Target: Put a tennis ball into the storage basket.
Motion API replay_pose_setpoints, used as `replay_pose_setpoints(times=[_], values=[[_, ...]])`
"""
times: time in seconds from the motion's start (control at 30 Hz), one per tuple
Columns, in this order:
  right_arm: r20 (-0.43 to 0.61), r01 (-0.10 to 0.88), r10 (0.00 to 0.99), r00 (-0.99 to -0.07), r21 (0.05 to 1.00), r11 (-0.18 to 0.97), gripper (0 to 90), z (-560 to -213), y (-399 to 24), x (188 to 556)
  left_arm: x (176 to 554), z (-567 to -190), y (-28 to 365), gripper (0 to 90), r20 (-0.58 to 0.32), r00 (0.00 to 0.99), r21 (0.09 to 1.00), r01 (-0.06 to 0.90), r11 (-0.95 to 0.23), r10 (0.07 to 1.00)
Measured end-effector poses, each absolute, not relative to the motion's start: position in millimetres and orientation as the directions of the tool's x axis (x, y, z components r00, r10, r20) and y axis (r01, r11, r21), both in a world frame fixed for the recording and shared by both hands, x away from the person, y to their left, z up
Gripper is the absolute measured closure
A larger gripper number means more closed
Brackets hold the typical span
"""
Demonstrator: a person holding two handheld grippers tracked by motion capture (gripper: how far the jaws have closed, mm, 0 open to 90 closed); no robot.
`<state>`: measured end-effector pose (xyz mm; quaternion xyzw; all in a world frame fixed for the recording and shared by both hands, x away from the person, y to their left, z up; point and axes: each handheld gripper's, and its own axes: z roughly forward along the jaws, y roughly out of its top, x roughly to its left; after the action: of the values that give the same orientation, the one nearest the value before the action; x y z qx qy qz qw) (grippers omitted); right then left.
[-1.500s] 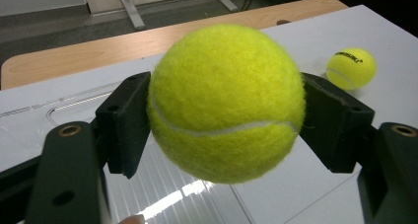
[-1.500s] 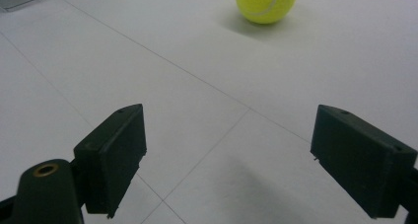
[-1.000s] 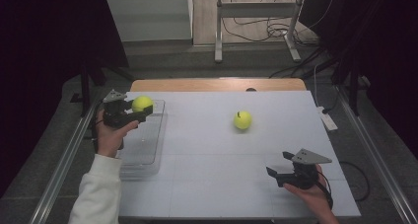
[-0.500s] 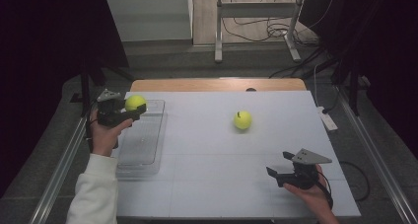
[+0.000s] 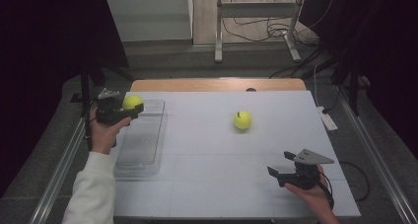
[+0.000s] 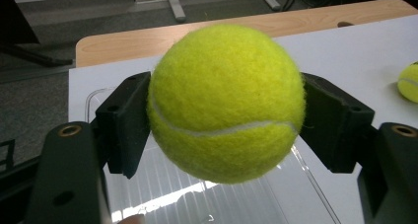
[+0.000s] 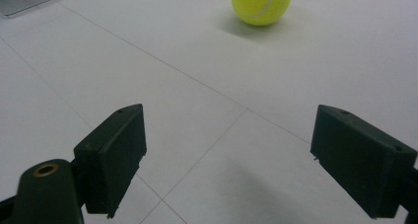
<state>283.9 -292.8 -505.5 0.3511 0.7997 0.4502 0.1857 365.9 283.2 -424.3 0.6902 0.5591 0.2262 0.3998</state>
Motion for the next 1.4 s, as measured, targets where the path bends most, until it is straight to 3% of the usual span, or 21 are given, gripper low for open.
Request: replay_pose_setpoints(times=[1.4], values=[[0.01,0.393,0.728,-0.686,0.846,0.359,14.2,-506,-292,285,406,-452,295,27.2,-0.099,0.203,0.716,0.695,-0.072,0.974]])
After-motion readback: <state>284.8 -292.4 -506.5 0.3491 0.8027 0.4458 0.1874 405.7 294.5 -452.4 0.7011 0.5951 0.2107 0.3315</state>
